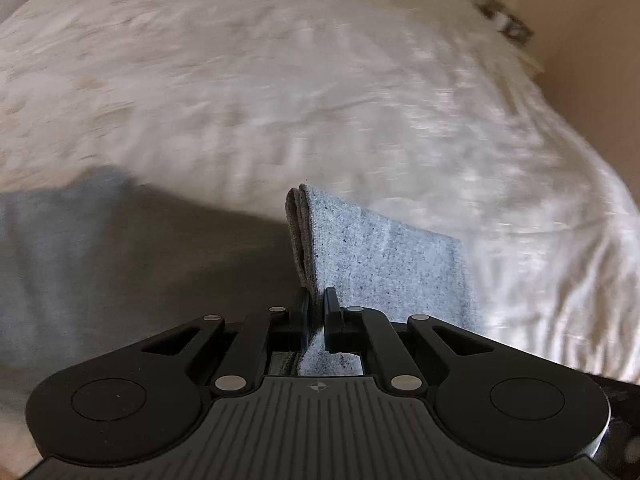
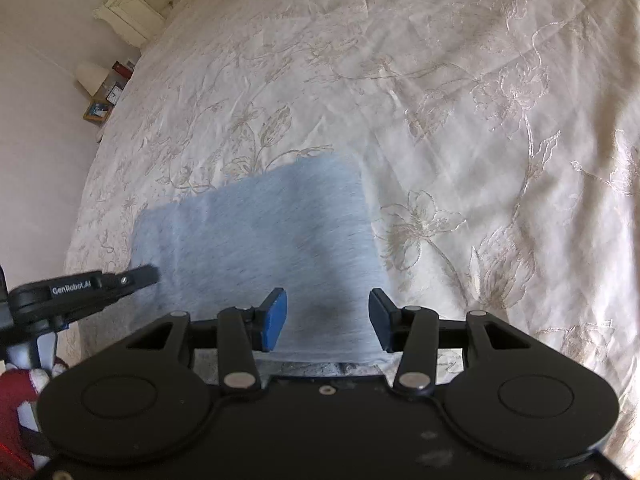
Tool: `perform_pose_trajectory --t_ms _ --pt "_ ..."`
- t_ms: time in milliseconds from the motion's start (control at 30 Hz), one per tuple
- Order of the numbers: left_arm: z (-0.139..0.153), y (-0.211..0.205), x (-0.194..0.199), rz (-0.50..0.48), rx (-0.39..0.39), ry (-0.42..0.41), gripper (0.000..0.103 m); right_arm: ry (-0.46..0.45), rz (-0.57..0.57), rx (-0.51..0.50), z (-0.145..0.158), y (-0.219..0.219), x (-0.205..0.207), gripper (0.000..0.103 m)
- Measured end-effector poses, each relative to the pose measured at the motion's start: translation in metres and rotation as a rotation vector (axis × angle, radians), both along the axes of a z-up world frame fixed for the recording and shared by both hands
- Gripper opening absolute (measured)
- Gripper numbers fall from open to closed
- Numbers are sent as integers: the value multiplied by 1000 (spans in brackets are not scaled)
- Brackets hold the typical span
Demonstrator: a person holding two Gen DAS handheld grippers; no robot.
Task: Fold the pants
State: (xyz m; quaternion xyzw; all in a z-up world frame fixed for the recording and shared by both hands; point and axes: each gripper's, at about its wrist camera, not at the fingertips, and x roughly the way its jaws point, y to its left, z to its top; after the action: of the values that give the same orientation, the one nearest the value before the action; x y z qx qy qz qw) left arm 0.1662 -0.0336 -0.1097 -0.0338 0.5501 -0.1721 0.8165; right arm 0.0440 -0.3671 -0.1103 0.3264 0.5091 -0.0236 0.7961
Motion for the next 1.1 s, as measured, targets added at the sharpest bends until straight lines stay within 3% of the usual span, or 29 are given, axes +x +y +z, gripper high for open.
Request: perform_pose_trajectory --t_ms 133,333,367,400,467,567,667,800,867,967,1100 --pt "-20 22 5 48 61 51 6 6 20 -6 -1 7 5 48" --pt "-39 28 10 64 69 113 9 -9 74 -23 -2 18 19 45" --pt "-38 27 11 64 72 104 9 -17 98 -24 -1 21 24 38" --pt "-36 27 11 61 71 93 9 -23 126 -24 -2 23 29 20" --pt "-34 25 12 58 76 70 9 -44 197 -38 -2 32 39 8" --pt "-33 29 9 63 73 58 10 -38 212 -79 -9 41 49 9" --pt "-31 35 6 75 85 52 10 -8 132 -74 -16 38 50 9" --pt "-39 46 5 103 118 82 10 166 185 -71 -55 45 54 3" --pt "-35 51 3 121 118 79 10 198 174 -68 -63 42 48 2" --pt "-18 48 -3 93 101 25 10 153 147 -27 -47 33 44 6" --pt "-11 26 -7 -1 54 -3 12 23 142 16 -26 19 61 11"
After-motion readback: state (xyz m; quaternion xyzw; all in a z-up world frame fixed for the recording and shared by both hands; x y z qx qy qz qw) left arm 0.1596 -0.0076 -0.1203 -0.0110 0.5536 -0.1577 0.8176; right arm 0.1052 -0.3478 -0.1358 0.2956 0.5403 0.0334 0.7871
